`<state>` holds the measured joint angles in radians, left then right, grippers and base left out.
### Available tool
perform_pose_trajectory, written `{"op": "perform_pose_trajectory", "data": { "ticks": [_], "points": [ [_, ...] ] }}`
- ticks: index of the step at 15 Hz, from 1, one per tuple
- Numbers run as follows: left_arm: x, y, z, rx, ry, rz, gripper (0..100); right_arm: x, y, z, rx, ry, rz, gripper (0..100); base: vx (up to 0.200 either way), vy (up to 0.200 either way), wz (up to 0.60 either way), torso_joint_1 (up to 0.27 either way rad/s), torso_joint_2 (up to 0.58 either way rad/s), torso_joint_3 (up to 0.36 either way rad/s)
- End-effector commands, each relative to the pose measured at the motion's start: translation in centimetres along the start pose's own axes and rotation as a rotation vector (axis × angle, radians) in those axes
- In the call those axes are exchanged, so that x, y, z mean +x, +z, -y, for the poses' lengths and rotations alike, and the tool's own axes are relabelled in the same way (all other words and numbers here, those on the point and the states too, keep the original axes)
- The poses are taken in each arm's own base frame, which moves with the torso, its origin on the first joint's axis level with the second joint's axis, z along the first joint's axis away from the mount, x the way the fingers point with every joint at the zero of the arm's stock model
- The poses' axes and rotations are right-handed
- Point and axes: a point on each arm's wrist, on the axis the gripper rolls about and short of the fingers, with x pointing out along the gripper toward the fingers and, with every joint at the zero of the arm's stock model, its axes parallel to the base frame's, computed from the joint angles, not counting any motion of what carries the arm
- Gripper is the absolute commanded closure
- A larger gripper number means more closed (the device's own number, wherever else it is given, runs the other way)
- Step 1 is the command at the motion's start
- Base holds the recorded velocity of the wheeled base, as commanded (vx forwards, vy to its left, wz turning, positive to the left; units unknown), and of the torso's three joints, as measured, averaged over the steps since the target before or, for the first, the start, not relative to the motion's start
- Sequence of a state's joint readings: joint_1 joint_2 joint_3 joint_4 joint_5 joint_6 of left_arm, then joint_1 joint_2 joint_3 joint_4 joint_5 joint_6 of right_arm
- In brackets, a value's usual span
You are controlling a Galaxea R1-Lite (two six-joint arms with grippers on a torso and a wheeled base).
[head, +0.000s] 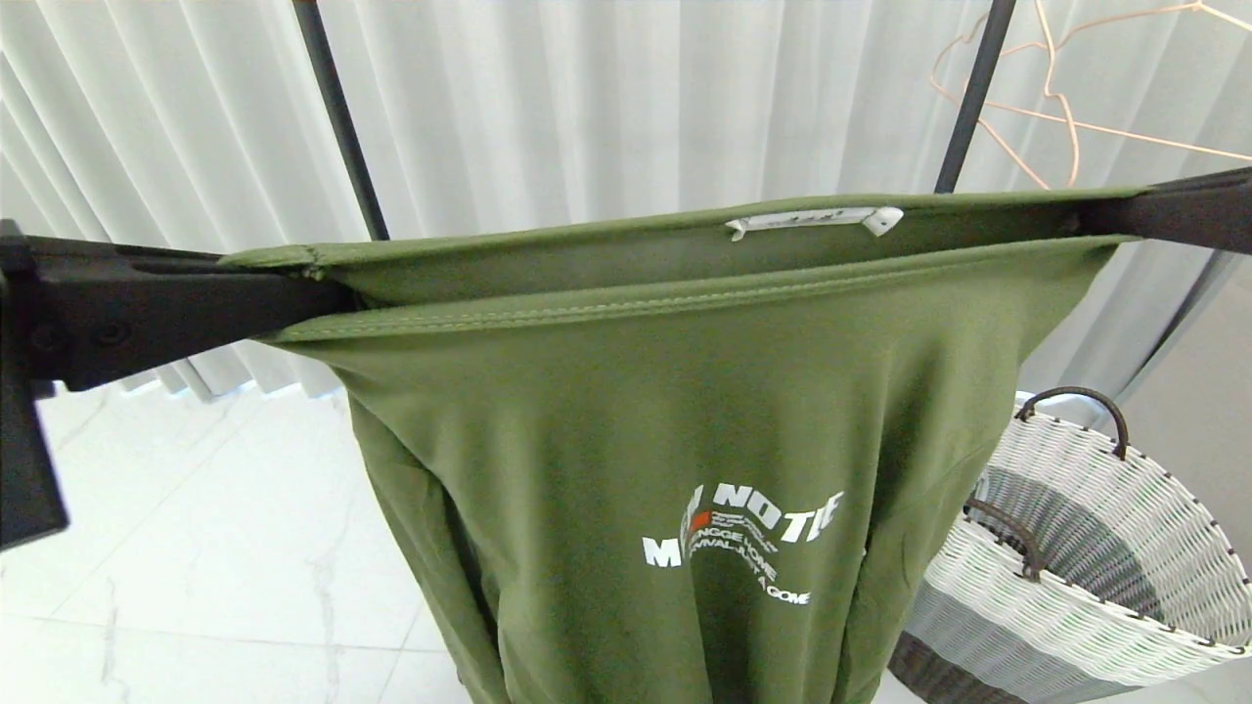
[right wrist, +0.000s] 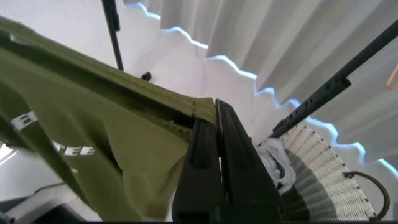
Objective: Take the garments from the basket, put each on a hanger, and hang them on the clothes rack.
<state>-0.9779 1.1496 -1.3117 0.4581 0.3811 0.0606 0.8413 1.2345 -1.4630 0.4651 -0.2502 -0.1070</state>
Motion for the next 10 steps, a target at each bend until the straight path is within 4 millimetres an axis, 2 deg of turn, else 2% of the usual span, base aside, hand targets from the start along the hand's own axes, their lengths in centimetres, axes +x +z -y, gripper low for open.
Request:
{"op": "perform_pose_trajectory", "data": {
  "ticks": [1,10],
  "points": [
    [0.8,-0.3,0.0,0.000,0.021,-0.022,100,-1.0,0.0,0.3,0.005,-0.006,0.019,100,0.000,0.000,0.00,0.000,0.00,0.000],
    [2.0,0.3,0.0,-0.006,0.051,-0.006,100,-1.1,-0.1,0.2,0.002,-0.003,0.011,100,0.000,0.000,0.00,0.000,0.00,0.000]
  ]
}}
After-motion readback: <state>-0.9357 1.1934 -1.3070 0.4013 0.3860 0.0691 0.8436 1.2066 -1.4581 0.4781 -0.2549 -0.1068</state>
